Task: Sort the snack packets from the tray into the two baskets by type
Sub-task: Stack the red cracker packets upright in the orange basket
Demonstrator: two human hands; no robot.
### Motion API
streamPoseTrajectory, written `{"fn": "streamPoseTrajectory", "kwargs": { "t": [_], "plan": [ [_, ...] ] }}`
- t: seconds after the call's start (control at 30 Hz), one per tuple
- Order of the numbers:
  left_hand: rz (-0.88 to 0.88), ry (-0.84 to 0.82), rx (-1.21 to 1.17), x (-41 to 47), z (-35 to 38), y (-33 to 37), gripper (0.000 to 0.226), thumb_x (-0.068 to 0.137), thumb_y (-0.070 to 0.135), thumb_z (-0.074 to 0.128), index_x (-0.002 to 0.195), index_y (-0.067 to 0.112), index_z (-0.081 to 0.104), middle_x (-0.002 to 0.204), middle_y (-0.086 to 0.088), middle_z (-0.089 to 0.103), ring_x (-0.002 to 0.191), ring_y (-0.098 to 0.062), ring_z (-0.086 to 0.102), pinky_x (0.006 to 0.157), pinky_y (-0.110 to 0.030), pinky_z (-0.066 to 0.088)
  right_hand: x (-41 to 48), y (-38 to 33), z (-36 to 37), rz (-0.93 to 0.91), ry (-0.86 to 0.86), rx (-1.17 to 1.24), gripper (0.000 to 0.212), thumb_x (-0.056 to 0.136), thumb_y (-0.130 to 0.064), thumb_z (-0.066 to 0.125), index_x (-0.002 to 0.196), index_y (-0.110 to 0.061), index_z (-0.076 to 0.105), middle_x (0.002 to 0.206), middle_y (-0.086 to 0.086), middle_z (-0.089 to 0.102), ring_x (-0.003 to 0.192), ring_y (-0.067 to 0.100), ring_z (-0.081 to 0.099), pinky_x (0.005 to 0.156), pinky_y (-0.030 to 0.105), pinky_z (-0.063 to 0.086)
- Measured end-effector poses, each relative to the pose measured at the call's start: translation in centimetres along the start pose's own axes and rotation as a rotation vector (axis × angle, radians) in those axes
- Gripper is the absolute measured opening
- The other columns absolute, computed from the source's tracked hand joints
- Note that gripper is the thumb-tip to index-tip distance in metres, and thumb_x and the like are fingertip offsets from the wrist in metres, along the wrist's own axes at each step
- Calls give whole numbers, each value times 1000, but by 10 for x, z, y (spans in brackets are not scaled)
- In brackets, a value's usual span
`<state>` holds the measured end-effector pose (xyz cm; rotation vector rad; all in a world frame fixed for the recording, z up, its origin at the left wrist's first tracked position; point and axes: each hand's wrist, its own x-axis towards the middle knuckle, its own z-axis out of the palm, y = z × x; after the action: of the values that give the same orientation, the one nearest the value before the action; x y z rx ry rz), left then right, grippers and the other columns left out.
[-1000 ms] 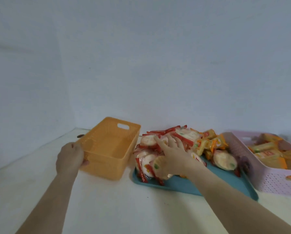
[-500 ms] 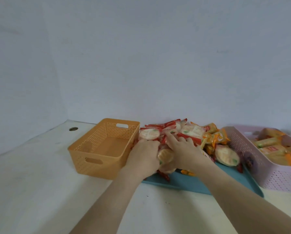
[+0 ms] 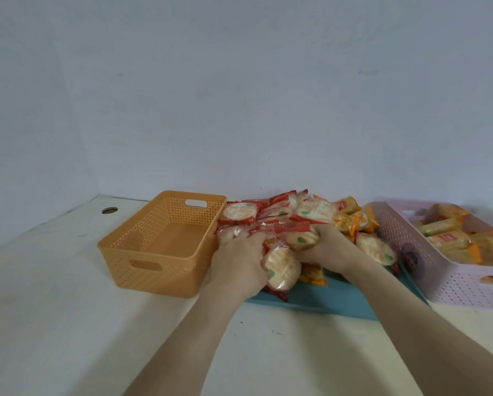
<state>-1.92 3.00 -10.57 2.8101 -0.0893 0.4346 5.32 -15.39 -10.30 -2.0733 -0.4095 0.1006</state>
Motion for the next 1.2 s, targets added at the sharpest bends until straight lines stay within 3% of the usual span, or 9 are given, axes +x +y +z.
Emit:
{"fn": "streamPoseTrajectory", "kwargs": {
  "t": [0.13, 0.3, 0.53, 0.67, 0.77, 0.9, 1.0, 1.1, 1.2],
  "plan": [
    [-10, -44, 54, -9, 4, 4, 71, 76, 53, 69, 137, 31, 40, 135, -2, 47, 131, -29, 35, 97, -39, 43, -7, -8, -12, -25, -120, 31, 36, 69, 9, 77, 102, -6, 72, 103, 8, 75, 100, 24, 69, 90, 38, 55],
    [41, -28, -58, -14, -5, 6, 55, 72, 52, 73, 121, 38, 52, 106, 10, 64, 96, -16, 61, 69, -29, 48, -13, -19, -22, 7, -193, -7, 26, 73, 6, 75, 97, -5, 71, 90, 5, 75, 82, 19, 69, 76, 31, 57],
    [-87, 296, -258, -23, -77, -5, 46, 74, 50, 72, 114, 37, 52, 90, 18, 56, 80, -10, 55, 68, -29, 47, -7, -57, -7, 51, 217, 562, 30, 82, -14, 76, 108, -10, 63, 99, 11, 74, 83, 22, 74, 63, 31, 59],
    [-268, 470, -476, -16, -107, -44, 38, 82, 39, 67, 115, 26, 52, 96, 14, 57, 89, -11, 53, 73, -28, 39, 5, -100, 37, 117, 71, 639, 33, 90, -18, 66, 119, -3, 56, 100, 12, 66, 74, 20, 68, 56, 30, 57],
    [-378, 500, -648, -7, -113, -64, 30, 86, 31, 59, 114, 24, 50, 91, 17, 57, 90, -13, 58, 67, -27, 42, 11, -131, 68, 76, -124, 679, 23, 94, -15, 60, 110, 1, 57, 99, 17, 60, 81, 23, 64, 67, 32, 61],
    [-424, 470, -689, 4, -105, -70, 54, 82, 32, 55, 132, 36, 35, 125, 0, 55, 105, -23, 59, 87, -47, 53, 14, -138, 77, 40, -154, 523, 48, 91, -24, 65, 131, -5, 47, 129, 12, 51, 112, 21, 54, 88, 39, 57],
    [-364, 513, -525, 1, -93, -60, 66, 83, 16, 61, 139, 35, 32, 145, 3, 38, 134, -21, 38, 109, -49, 36, 9, -120, 60, 26, 30, 295, 59, 91, -19, 63, 145, -12, 41, 141, 7, 48, 113, 17, 53, 91, 35, 53],
    [-71, 597, -480, -8, -71, -40, 55, 80, -2, 57, 125, 30, 51, 132, 9, 47, 126, -10, 43, 104, -34, 42, 4, -87, 40, 1, 128, 68, 63, 87, -13, 64, 145, -16, 39, 135, 4, 51, 106, 14, 52, 75, 20, 46],
    [15, 405, -369, -6, -35, -20, 28, 85, 10, 56, 105, 28, 65, 108, 12, 63, 101, -7, 57, 89, -28, 48, -1, -58, 33, 31, 89, 7, 54, 85, -7, 66, 133, -21, 45, 113, -5, 62, 97, 8, 60, 75, 18, 52]
  ]
}}
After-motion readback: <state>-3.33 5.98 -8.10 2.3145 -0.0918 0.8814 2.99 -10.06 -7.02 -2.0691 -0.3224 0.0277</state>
